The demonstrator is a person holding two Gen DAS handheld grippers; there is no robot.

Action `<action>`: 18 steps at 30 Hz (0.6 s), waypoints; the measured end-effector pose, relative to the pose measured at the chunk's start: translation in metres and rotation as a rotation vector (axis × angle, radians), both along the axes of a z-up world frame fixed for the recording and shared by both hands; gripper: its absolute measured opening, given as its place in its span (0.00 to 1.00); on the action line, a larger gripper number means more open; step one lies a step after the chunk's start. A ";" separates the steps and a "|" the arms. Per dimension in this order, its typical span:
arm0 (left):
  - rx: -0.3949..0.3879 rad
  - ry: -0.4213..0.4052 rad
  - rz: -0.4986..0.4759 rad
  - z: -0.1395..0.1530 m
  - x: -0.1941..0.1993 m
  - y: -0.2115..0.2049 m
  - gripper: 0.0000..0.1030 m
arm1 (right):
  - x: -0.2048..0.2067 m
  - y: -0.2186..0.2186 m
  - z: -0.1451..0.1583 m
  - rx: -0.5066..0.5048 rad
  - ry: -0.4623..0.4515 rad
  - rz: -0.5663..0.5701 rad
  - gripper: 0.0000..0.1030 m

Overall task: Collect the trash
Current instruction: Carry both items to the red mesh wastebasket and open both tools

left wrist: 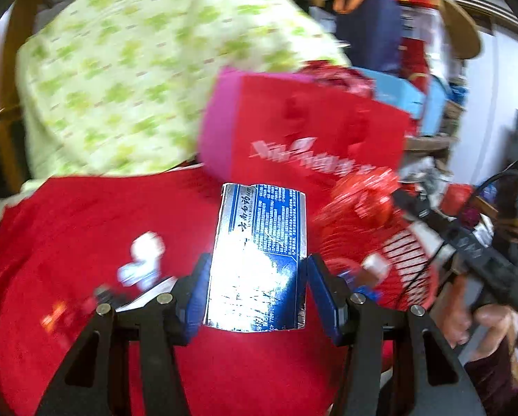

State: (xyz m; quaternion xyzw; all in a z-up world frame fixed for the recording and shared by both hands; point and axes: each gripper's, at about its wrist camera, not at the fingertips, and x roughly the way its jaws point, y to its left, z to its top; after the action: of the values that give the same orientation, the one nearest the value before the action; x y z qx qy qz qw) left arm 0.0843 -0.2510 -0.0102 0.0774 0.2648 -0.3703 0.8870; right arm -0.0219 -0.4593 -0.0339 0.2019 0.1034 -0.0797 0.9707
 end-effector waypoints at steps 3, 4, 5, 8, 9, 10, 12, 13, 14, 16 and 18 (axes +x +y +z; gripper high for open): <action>-0.018 -0.009 -0.066 0.007 -0.008 -0.037 0.55 | -0.009 -0.029 -0.009 0.068 0.016 -0.050 0.37; -0.025 -0.012 -0.080 0.008 -0.009 -0.048 0.55 | -0.011 -0.042 -0.015 0.116 0.023 -0.069 0.37; -0.036 -0.008 -0.099 0.009 -0.011 -0.063 0.56 | -0.014 -0.051 -0.017 0.142 0.025 -0.078 0.37; -0.037 0.032 -0.130 0.005 -0.010 -0.093 0.59 | -0.018 -0.080 -0.028 0.250 0.036 -0.109 0.39; -0.036 0.037 -0.140 0.002 -0.010 -0.104 0.60 | -0.019 -0.086 -0.030 0.271 0.039 -0.109 0.40; -0.028 0.036 -0.145 -0.002 -0.011 -0.110 0.61 | -0.021 -0.091 -0.033 0.285 0.037 -0.109 0.46; -0.005 0.040 -0.144 -0.011 -0.011 -0.125 0.71 | -0.025 -0.096 -0.038 0.307 0.031 -0.118 0.63; -0.003 0.053 -0.150 -0.016 -0.011 -0.128 0.72 | -0.026 -0.100 -0.041 0.325 0.026 -0.123 0.69; -0.002 0.067 -0.150 -0.021 -0.011 -0.130 0.72 | -0.028 -0.104 -0.044 0.338 0.022 -0.122 0.69; 0.011 0.091 -0.138 -0.031 -0.008 -0.128 0.72 | -0.031 -0.110 -0.047 0.365 0.003 -0.136 0.69; 0.012 0.102 -0.125 -0.035 -0.005 -0.119 0.72 | -0.034 -0.109 -0.044 0.356 -0.027 -0.150 0.69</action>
State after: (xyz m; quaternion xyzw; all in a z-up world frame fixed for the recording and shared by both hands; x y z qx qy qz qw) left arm 0.0790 -0.3704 -0.0451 0.0799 0.3065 -0.4269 0.8470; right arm -0.0563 -0.5682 -0.0778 0.3784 0.0873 -0.1293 0.9124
